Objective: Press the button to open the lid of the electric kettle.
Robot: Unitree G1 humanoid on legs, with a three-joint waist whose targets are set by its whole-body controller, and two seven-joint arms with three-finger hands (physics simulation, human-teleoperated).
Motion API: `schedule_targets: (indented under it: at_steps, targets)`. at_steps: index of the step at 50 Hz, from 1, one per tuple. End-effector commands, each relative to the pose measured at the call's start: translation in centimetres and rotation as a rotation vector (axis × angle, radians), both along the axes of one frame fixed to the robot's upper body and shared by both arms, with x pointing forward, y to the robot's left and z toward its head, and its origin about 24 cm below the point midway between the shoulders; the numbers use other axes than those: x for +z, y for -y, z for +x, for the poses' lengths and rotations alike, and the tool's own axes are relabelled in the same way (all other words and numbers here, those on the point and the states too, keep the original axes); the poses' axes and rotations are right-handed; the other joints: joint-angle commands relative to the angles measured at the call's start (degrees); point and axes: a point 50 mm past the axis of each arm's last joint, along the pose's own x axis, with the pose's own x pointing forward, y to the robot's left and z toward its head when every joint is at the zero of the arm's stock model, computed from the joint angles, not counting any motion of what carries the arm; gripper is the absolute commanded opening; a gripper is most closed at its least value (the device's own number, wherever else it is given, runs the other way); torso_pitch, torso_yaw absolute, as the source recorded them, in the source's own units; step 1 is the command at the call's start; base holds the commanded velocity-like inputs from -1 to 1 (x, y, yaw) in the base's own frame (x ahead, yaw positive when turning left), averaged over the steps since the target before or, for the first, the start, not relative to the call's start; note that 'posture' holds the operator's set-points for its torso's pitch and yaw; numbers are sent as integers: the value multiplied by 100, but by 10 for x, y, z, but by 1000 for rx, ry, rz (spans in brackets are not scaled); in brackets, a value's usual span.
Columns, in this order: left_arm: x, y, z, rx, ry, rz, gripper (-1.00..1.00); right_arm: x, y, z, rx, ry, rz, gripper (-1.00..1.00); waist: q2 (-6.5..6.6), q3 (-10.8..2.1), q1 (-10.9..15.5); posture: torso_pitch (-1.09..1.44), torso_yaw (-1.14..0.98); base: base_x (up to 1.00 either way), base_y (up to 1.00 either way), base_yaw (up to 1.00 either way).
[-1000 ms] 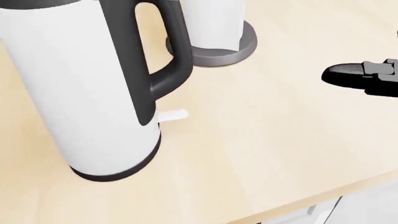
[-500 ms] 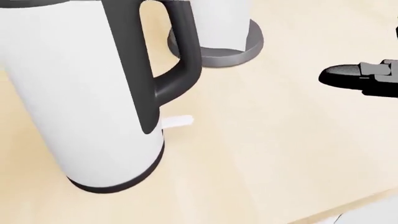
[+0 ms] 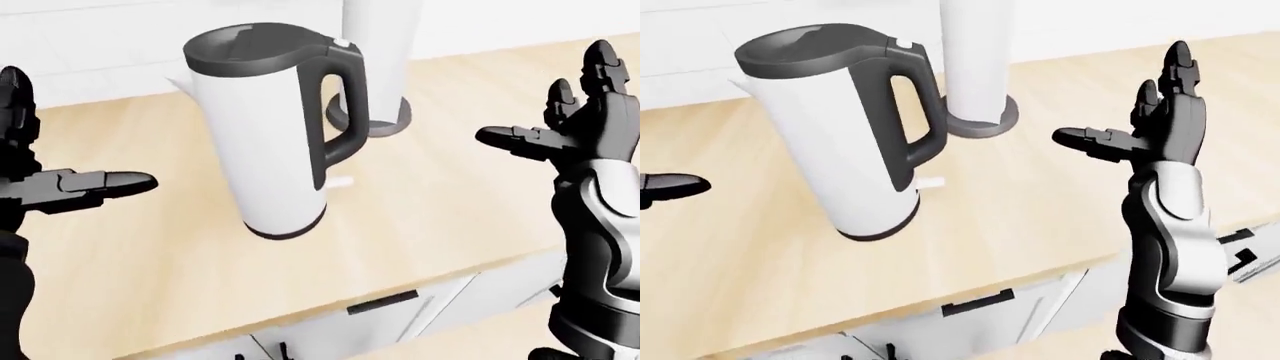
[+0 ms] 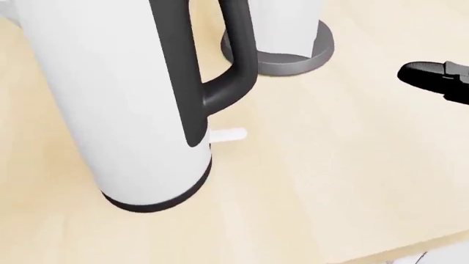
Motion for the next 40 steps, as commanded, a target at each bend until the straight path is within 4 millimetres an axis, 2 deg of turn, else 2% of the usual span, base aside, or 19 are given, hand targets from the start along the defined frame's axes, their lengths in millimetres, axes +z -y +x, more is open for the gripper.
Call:
schedule_targets:
  at_steps: [1, 3, 4, 7, 14, 15, 20, 30, 31, 32, 40]
  targets:
    - [15, -2, -10, 42, 94, 35, 100, 18, -9, -2, 51, 79, 2, 100, -30, -121, 65, 0, 0, 0, 0, 100]
    - [14, -2, -10, 41, 94, 36, 100, 16, -7, -1, 35, 68, 16, 100, 5, -116, -15, 0, 0, 0, 0, 71]
    - [14, -2, -10, 42, 95, 34, 100, 15, -4, 2, -8, 51, 22, 100, 20, -36, -18, 0, 0, 0, 0, 0]
    - [15, -3, -10, 52, 104, 28, 100, 19, 0, 2, 24, 53, 81, 100, 17, -123, 22, 0, 0, 0, 0, 0]
    - [18, -1, -11, 34, 125, -5, 100, 23, 7, 2, 16, 57, 87, 100, -34, -99, 5, 0, 0, 0, 0, 0]
    - [18, 0, -11, 14, 132, -31, 100, 21, 6, 4, 26, 35, 133, 100, -36, -94, -4, 0, 0, 0, 0, 0]
    - [19, 2, -15, -37, 164, -44, 100, 19, -1, 2, 35, 11, 51, 100, -36, -106, -49, 0, 0, 0, 0, 0]
    - [17, 1, -16, -34, 157, -63, 100, 18, -3, 0, 53, 4, 52, 100, -50, -111, -50, 0, 0, 0, 0, 0]
    - [16, 1, -15, -31, 152, -69, 100, 18, -2, -1, 30, 11, 4, 100, -52, -113, -50, 0, 0, 0, 0, 0]
    - [16, 1, -15, -33, 152, -74, 100, 20, -2, -1, 56, 13, 64, 100, -54, -114, -49, 0, 0, 0, 0, 0]
    - [16, 2, -14, -41, 146, -77, 100, 20, -5, -1, 74, 63, 54, 100, -65, -245, -56, -6, 0, 0, 0, 0]
